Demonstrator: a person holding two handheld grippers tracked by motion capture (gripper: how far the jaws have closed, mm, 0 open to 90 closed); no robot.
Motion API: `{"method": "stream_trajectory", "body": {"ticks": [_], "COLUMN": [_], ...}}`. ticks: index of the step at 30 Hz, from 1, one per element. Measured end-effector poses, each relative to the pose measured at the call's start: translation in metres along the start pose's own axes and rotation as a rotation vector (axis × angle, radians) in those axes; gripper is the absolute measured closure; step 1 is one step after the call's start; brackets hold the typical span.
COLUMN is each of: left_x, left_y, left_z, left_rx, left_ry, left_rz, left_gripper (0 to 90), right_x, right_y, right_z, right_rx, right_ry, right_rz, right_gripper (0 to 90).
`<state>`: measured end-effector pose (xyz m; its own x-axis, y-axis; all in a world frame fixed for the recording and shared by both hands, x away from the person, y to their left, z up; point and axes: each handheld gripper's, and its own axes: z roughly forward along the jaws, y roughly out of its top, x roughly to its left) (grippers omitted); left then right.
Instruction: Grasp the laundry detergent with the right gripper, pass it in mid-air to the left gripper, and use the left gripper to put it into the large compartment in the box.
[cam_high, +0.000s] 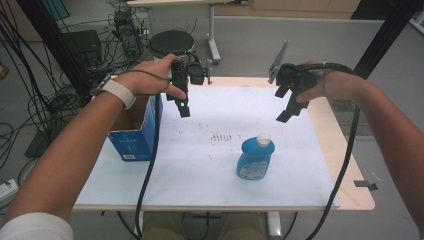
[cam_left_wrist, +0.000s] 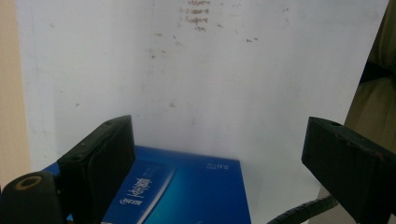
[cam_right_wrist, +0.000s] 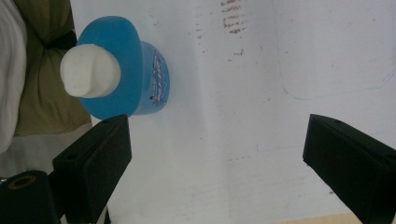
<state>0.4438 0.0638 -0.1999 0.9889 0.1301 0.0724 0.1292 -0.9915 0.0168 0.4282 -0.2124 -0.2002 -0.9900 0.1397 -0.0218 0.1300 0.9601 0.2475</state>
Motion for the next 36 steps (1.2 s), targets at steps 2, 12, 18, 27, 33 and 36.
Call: {"method": "stream_trajectory", "body": {"ticks": [2,12,18,27,33,36], "left_x": [0.000,-0.003,-0.004,-0.006,-0.006,-0.006], "left_y": [0.000,-0.003,-0.002,-0.002,-0.001,0.000], "left_z": [0.001,0.005,0.006,0.006,0.006,0.007], "left_rx": [0.000,-0.001,-0.004,-0.002,-0.004,-0.001], "left_ry": [0.001,-0.003,-0.003,-0.006,-0.007,-0.007], "left_rz": [0.001,-0.005,-0.007,-0.006,-0.007,-0.004], "left_gripper": [10.2,10.2,10.2,10.3,10.4,10.4], "right_x": [0.005,0.018,0.026,0.034,0.036,0.036], "right_y": [-0.002,-0.007,-0.010,-0.018,-0.027,-0.029], "right_z": [0.000,0.006,0.006,0.009,0.015,0.015], "right_rx": [0.009,0.011,0.027,0.014,0.002,-0.006], "right_ry": [0.001,0.024,0.042,0.053,0.061,0.055], "right_rz": [-0.002,-0.018,-0.022,-0.017,0.006,0.001], "right_gripper": [7.4,7.5,6.8,5.2,5.6,6.1]}}
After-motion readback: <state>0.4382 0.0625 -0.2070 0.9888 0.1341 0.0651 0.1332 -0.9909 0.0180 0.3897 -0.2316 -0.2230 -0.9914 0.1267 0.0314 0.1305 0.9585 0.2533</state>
